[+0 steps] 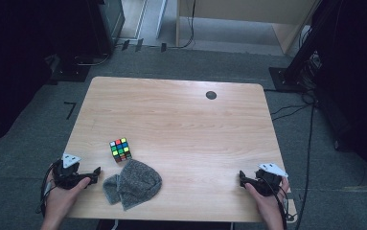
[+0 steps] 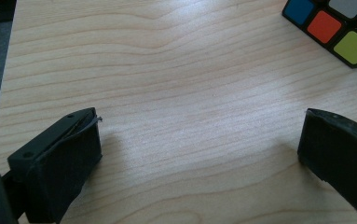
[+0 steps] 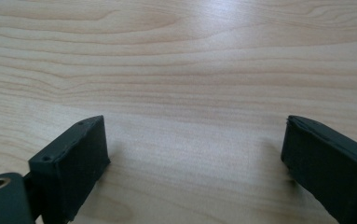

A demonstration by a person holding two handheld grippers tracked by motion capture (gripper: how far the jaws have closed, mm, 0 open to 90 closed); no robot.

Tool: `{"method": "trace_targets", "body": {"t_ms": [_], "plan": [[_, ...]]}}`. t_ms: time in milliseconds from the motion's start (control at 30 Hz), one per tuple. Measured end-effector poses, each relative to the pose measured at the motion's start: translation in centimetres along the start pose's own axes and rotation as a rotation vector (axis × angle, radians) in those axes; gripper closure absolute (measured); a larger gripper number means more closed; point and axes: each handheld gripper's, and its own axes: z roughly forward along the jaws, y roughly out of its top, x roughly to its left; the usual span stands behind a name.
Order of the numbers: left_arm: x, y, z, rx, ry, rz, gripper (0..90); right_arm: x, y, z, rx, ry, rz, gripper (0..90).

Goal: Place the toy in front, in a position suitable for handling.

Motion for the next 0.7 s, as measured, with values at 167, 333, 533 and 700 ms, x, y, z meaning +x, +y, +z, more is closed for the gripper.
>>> {"method": "trace_targets", "body": {"t_ms": [167, 333, 533, 700], "plan": [[0.0, 0.0, 0.0, -0.001, 0.001, -0.003, 0.0, 1.0, 0.5, -1.1, -0.041, 0.04, -0.004, 8.4], [-0.1, -0.2, -0.2, -0.001, 0.004, -0.005, 0.0, 3.0, 1.6, -2.5, -0.099, 0.077, -0.025, 11.7], [-0.1, -0.2, -0.1, -0.001, 0.004, -0.005, 0.0, 6.7, 3.3, -3.7, -0.139, 0.141, -0.1, 12.0], [0.0, -0.2, -0.2, -0.001, -0.001, 0.0, 0.0, 10.3, 4.8, -4.7, -0.164, 0.225, -0.139, 12.0]]}}
